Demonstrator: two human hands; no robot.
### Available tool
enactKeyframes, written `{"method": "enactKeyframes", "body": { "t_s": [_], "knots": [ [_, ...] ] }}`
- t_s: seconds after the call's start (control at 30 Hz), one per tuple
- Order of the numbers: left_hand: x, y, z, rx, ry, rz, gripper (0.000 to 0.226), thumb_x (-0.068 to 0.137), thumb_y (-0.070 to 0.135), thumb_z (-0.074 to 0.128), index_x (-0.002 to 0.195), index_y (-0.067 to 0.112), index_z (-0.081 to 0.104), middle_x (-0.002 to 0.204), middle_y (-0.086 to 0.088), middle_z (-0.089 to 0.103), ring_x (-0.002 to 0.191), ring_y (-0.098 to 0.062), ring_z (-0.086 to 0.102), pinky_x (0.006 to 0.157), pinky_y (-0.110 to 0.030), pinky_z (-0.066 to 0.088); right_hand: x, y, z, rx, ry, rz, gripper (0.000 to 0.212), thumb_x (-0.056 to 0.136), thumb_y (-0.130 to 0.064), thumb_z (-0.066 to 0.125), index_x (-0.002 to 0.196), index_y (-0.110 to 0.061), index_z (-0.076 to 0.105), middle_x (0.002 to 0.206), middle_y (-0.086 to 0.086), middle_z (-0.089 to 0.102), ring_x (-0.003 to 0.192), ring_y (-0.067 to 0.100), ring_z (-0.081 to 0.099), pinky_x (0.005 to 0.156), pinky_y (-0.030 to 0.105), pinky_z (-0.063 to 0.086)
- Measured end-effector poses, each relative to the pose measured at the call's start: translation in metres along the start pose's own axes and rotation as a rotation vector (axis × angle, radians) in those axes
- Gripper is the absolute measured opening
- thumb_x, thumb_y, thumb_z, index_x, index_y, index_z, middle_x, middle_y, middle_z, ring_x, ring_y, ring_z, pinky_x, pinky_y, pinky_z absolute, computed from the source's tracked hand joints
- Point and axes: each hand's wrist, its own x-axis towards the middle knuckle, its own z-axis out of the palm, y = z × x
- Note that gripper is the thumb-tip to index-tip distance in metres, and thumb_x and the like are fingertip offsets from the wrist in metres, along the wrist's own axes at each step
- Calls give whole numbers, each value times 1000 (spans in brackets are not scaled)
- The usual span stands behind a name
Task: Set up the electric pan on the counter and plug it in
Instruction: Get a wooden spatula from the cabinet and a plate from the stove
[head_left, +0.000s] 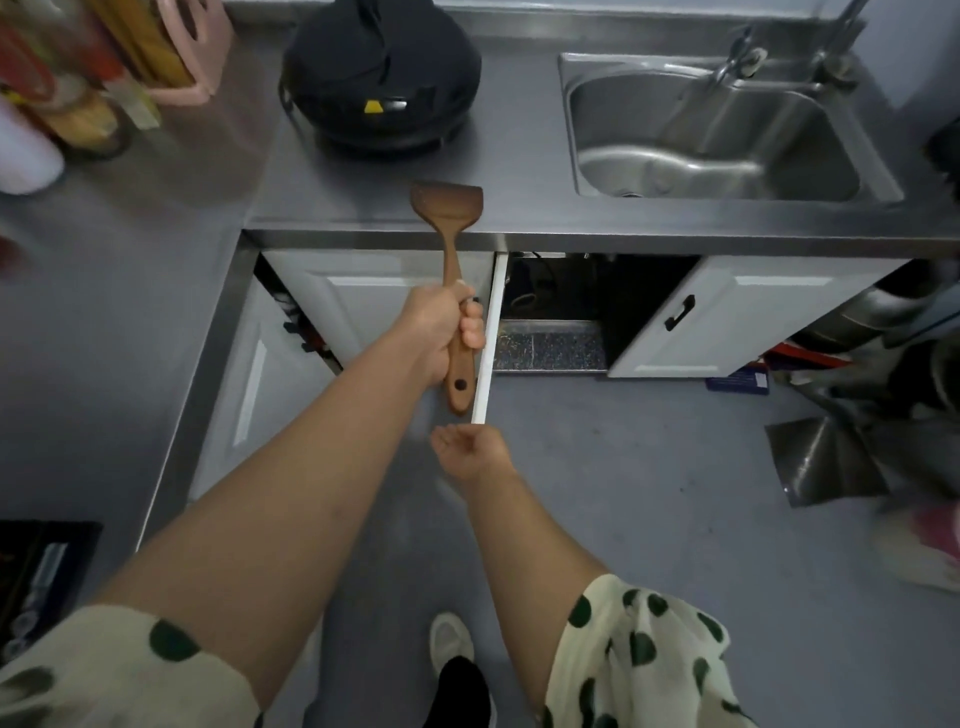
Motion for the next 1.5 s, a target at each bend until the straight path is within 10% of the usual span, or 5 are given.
{"method": "enactKeyframes", "body": {
  "t_s": [0.23,1.03,1.2,1.4,1.5],
  "knots": [
    [26,-3,12,24,-40,-50,19,101,11,35,83,13,40,61,0,36,28,-4,31,32,-11,24,10,-24,-1,252,99,-82,38,95,5,25,61,-11,27,66,5,20,57,14,23,56,18,27],
    [133,-6,227,60,-109,-84,13,100,14,40,89,11,46,58,0,40,29,-5,34,31,-13,29,25,-316,-72,294,93,-341,45,84,18,24,122,12,47,138,7,43,122,25,54,114,35,31],
    [157,2,258,49,-85,-74,13,99,12,40,88,11,47,60,-1,41,31,-5,34,33,-13,29,41,-346,-64,211,94,-321,27,83,19,26,93,18,51,71,6,37,61,15,38,113,35,31],
    [172,15,273,56,-66,-72,10,99,13,41,105,9,47,61,0,41,40,-7,34,35,-15,31,46,-380,-50,183,58,-346,57,84,19,28,141,13,28,89,4,55,111,18,58,112,36,35],
    [176,19,276,49,-59,-75,14,99,14,40,109,9,49,63,-1,41,44,-8,33,36,-16,31,52,-395,-44,148,52,-349,50,85,19,32,132,9,46,77,9,49,75,17,52,110,37,38]
  ]
}}
